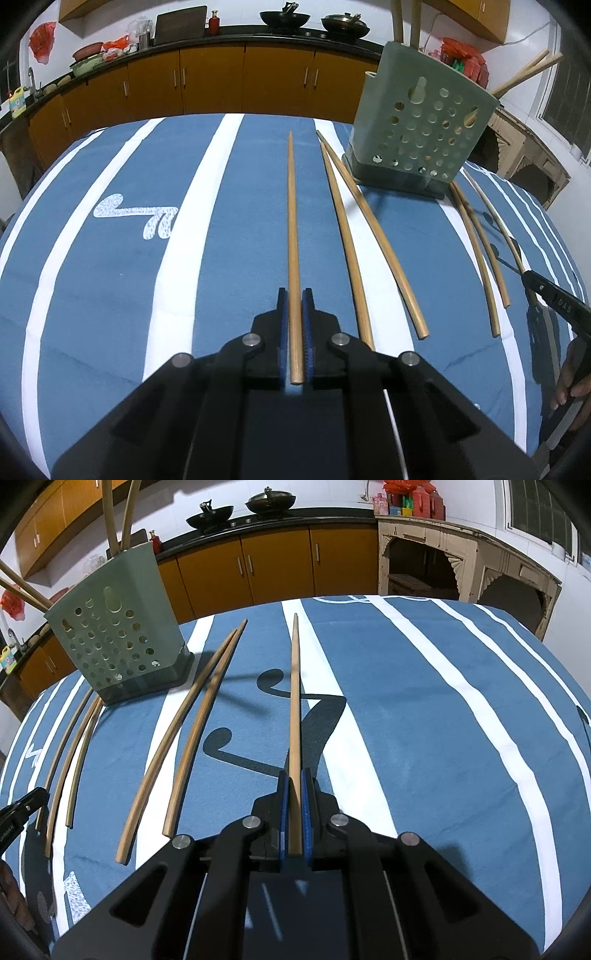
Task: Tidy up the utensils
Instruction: 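Close the left tool on a wooden chopstick while the right tool holds its chopstick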
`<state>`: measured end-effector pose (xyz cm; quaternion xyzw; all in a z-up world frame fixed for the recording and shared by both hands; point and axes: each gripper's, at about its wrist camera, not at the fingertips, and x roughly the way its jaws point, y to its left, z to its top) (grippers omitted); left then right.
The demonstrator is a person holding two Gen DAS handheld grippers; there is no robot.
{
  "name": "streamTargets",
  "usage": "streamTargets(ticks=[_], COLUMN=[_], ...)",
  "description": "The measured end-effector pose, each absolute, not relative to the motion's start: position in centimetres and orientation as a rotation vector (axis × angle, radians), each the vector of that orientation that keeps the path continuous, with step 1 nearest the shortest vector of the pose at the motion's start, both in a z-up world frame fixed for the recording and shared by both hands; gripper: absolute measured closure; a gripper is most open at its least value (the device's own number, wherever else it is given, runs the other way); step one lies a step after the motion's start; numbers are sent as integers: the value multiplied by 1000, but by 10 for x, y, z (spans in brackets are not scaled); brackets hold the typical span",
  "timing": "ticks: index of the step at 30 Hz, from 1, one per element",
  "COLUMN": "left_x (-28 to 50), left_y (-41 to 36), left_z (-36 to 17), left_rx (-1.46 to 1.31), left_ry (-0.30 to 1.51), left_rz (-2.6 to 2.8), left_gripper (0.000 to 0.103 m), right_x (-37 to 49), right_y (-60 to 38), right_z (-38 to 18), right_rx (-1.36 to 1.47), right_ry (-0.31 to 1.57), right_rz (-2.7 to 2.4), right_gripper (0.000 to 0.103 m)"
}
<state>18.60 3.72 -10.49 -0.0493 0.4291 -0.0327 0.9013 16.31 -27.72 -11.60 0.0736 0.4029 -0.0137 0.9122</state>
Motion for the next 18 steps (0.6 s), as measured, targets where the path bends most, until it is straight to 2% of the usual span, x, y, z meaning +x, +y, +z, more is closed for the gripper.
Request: streamTargets(ticks=[18], left_x=[186], left_y=[36], left_z=[-105], left_rx=[-96], left_ry=[888], left_rz=[-70], left_gripper=[91], right_x=[163], right_y=[-277], right_z=[-116], right_rx=[151], right_ry=[831], right_rz=[-29], right_gripper=[95])
